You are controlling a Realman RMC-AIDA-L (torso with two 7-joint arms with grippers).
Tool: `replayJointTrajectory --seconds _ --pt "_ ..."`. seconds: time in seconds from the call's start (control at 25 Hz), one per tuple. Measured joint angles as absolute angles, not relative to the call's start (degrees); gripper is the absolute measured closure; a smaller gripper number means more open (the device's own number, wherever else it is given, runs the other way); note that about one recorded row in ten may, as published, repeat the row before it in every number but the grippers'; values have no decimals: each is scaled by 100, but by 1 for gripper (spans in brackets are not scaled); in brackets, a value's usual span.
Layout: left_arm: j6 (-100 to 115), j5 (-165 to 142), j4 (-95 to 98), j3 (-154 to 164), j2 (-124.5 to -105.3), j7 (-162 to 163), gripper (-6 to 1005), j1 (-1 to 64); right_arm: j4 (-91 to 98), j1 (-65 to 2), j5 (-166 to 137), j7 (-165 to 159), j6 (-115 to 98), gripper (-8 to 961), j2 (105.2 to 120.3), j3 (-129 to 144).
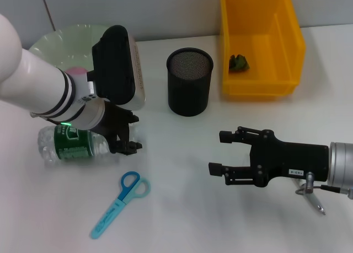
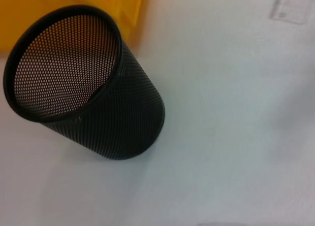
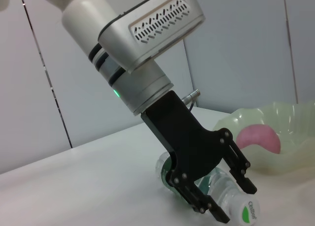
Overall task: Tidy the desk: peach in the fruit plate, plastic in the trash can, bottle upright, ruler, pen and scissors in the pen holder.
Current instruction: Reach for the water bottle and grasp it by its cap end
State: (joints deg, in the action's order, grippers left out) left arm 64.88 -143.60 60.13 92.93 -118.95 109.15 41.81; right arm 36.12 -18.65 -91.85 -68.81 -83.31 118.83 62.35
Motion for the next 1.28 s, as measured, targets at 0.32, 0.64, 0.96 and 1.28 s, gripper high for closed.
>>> replayJointTrajectory --seconds 0.32,0.64,0.96,1.28 --pt "6461 -14379 6057 9386 -11895 10902 358 4147 3612 -1881 -9185 -6881 -8332 111 11883 6233" --pt "6410 -14387 5993 9387 -11901 10862 295 4188 3612 -1889 -9185 -6881 -8331 110 11883 6226" --pt "6399 -14445 6042 9387 -11895 10859 298 4172 3612 -1890 -9185 -6882 -8332 111 11883 6230" --pt "6290 -14534 6048 9349 -11884 10892 297 4175 3612 -1890 -9185 -6882 -8332 110 11882 6224"
